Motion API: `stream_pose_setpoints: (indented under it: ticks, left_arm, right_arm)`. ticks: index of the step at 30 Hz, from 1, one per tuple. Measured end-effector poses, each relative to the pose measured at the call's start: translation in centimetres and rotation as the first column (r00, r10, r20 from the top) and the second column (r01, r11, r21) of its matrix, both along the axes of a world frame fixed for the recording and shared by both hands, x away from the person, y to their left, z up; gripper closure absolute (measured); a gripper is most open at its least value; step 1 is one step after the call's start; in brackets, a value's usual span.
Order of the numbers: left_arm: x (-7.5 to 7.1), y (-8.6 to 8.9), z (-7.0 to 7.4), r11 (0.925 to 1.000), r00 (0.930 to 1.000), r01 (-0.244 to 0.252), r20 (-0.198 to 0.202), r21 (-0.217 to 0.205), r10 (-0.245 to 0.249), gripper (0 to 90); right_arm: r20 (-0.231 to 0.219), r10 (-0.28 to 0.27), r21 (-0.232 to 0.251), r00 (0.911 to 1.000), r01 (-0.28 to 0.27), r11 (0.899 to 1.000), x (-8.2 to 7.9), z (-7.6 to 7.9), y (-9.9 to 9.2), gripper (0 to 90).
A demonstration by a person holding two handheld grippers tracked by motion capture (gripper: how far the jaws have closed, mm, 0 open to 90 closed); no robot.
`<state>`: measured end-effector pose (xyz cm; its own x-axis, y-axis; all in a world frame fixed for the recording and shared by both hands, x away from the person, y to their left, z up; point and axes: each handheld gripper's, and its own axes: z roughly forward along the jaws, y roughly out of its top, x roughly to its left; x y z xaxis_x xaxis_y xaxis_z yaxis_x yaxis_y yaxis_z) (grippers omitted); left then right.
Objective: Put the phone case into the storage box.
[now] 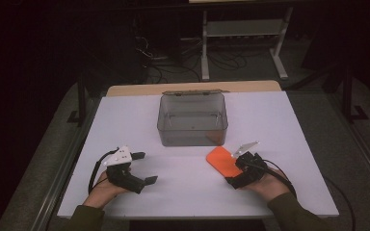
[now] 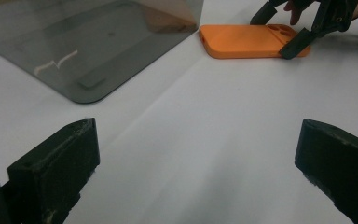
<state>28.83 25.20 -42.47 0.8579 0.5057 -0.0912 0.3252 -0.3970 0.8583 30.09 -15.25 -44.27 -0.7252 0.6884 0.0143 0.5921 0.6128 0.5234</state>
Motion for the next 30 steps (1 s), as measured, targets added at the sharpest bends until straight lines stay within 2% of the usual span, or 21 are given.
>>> stream_pose_setpoints:
  ticks: [8, 19, 30]
  left_arm:
    - [0.0, 0.0, 0.0, 1.0000, 1.0000, 0.000, 0.001, -0.002, 0.000, 0.0]
    - [0.0, 0.0, 0.0, 1.0000, 1.0000, 0.001, 0.002, -0.001, -0.001, 0.0]
    - [0.0, 0.0, 0.0, 1.0000, 1.0000, 0.002, 0.003, 0.000, -0.002, 0.0]
  right_arm:
    - [0.004, 0.002, 0.012, 1.0000, -0.002, 1.000, 0.1, 0.1, -0.1, 14.4]
    - [-0.029, 0.007, 0.045, 0.9996, -0.006, 0.999, 0.3, 0.6, -0.6, 14.7]
    - [-0.016, 0.016, 0.087, 0.9997, -0.015, 0.996, 0.3, 1.3, -1.0, 14.7]
